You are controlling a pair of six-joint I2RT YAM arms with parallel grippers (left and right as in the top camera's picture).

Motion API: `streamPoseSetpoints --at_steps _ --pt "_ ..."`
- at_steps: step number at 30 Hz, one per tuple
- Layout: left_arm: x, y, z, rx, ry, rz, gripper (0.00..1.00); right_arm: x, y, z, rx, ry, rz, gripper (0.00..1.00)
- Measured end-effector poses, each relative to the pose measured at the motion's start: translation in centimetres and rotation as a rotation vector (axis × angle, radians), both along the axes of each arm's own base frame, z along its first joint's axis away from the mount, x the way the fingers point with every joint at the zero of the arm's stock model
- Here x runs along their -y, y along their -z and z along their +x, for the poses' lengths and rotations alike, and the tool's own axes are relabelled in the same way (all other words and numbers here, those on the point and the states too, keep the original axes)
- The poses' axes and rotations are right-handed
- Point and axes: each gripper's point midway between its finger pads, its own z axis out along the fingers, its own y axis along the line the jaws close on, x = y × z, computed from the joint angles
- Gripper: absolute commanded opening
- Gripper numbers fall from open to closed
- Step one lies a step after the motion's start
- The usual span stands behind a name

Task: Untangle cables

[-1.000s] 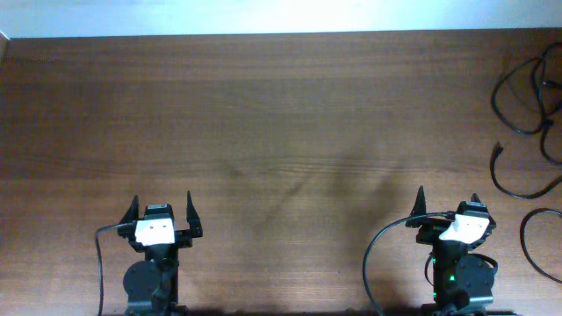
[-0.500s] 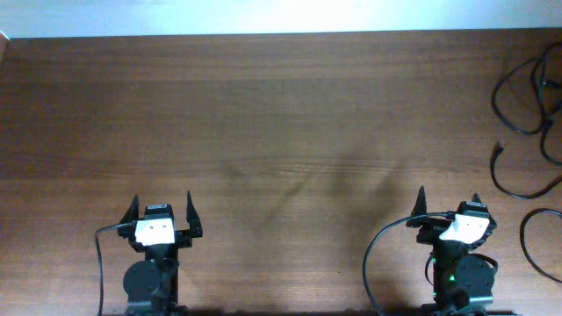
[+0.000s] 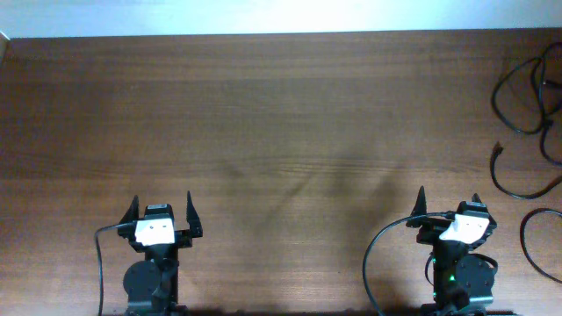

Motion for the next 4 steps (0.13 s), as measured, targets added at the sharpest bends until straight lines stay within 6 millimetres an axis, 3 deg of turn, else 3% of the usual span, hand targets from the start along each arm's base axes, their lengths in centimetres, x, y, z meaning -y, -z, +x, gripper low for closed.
streamPoseSetpoints --at_steps 4 --pt "0.00 0.00 0.00 0.000 0.000 0.000 0.98 0.01 0.00 0.00 0.000 0.000 0.000 0.99"
